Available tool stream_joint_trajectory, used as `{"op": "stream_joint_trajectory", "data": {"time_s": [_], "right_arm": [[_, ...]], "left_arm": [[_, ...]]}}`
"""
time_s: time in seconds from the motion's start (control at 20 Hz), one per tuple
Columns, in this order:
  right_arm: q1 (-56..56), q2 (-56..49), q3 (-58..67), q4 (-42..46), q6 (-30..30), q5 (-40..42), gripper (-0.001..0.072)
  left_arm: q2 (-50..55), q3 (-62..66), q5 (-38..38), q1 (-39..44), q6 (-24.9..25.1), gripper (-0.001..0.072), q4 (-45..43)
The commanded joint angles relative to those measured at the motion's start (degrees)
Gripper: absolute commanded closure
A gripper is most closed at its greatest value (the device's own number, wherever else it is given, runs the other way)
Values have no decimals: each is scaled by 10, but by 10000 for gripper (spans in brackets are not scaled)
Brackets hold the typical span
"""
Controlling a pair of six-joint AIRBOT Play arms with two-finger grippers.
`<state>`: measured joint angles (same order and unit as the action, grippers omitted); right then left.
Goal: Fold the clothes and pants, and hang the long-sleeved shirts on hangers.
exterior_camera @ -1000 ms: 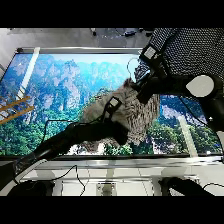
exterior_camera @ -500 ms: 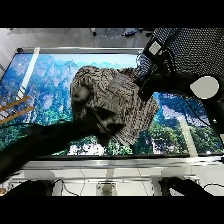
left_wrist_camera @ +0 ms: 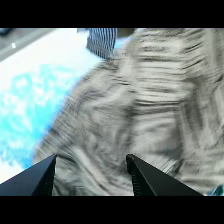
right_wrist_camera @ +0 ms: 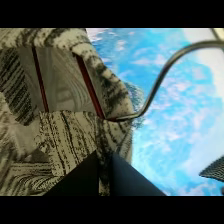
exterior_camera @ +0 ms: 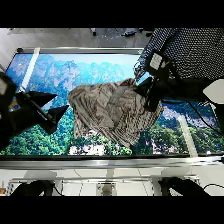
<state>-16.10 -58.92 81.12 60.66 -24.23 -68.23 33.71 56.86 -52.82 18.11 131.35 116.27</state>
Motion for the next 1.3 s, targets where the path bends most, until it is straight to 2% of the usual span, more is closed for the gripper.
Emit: {"op": "stream_joint_trajectory", "data": {"time_s": [0.0,0.15,0.25,0.35,0.4,0.45,0.5,0.55,0.65,0.7,0.75,0.8,0.85,0.95,1.05,1.15,1.25], "right_arm": [[0,14,0,-40,27,-74,672],[0,18,0,-47,27,-75,672],[0,17,0,-51,27,-75,672],[0,17,0,-55,27,-78,672],[0,17,0,-56,27,-79,671],[0,17,0,-56,27,-79,671],[0,17,0,-56,27,-79,671],[0,17,0,-56,27,-79,672],[0,17,0,-54,6,-71,670],[0,18,0,-50,-10,-64,612],[0,18,0,-41,-29,-56,450],[0,18,2,-23,-60,-46,258],[0,18,8,4,-113,-32,193],[0,19,31,98,-234,-31,195],[0,29,49,154,-340,-34,195],[0,51,58,137,-443,-30,195],[0,68,56,33,-507,-26,195]], "left_arm": [[63,0,-36,-35,138,157,107],[121,0,-80,-35,223,157,196],[143,0,-102,-35,252,157,210],[153,0,-102,-35,256,177,210],[157,0,-102,-35,256,339,210],[160,0,-102,-35,255,535,210],[160,0,-101,-35,255,650,214],[160,0,-100,-35,255,683,224],[160,0,-97,-35,241,684,240],[160,0,-90,-35,225,684,239],[160,0,-82,-35,207,685,238],[160,-1,-74,-35,195,685,237],[161,-4,-63,-35,184,685,235],[164,-12,-40,-35,167,685,231],[177,-17,-26,-35,153,685,233],[196,-18,-17,-35,139,685,235],[209,-18,-3,-27,139,685,235]]}}
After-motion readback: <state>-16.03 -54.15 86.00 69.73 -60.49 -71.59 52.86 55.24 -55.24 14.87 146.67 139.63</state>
